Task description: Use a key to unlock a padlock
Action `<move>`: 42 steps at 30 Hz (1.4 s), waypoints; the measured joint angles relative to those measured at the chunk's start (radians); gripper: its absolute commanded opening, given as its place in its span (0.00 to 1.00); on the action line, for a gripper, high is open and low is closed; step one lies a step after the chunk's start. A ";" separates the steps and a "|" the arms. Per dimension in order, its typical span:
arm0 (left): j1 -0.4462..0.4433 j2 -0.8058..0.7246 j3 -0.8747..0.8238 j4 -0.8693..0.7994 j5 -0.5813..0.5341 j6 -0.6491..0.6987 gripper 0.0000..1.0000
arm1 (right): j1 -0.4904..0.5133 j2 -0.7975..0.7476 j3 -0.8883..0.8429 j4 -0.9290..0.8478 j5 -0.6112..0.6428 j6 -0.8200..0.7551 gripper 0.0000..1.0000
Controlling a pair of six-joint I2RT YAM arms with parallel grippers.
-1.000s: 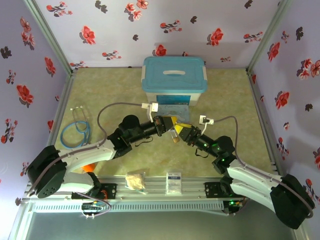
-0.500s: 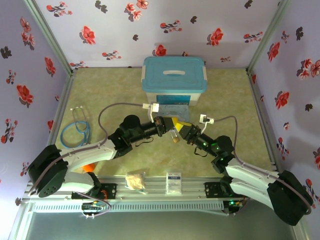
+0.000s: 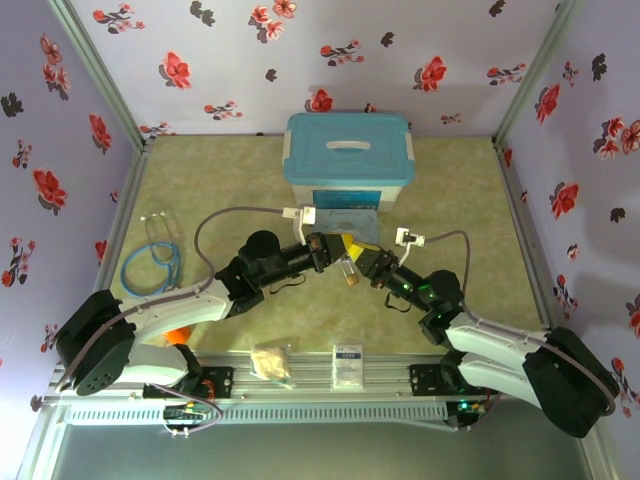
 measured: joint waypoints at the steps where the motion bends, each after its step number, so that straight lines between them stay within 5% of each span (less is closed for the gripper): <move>1: 0.000 0.000 0.000 0.000 -0.004 0.000 0.00 | 0.002 0.007 0.003 0.005 0.000 0.002 0.12; 6: 0.002 0.000 0.000 0.008 -0.018 0.000 0.00 | 0.002 0.038 0.007 0.044 0.006 0.018 0.01; 11: 0.004 0.000 0.000 0.006 -0.026 0.001 0.03 | 0.002 0.062 0.006 0.075 0.012 0.035 0.00; 14: 0.002 0.000 0.000 -0.004 -0.023 0.011 0.38 | 0.007 0.049 -0.009 0.067 0.018 0.035 0.00; 19: 0.003 -0.042 -0.001 -0.081 -0.061 0.060 0.60 | 0.020 -0.082 -0.032 -0.134 0.034 0.017 0.00; 27: 0.016 -0.137 -0.001 -0.235 -0.175 0.113 0.62 | 0.020 -0.338 -0.036 -0.582 0.122 -0.029 0.00; 36: -0.066 0.090 0.016 -0.383 -0.325 0.075 0.60 | 0.020 -0.496 -0.034 -1.131 0.311 -0.075 0.00; 42: -0.108 0.254 0.029 -0.369 -0.388 0.055 0.58 | 0.019 -0.512 -0.033 -1.267 0.373 -0.089 0.00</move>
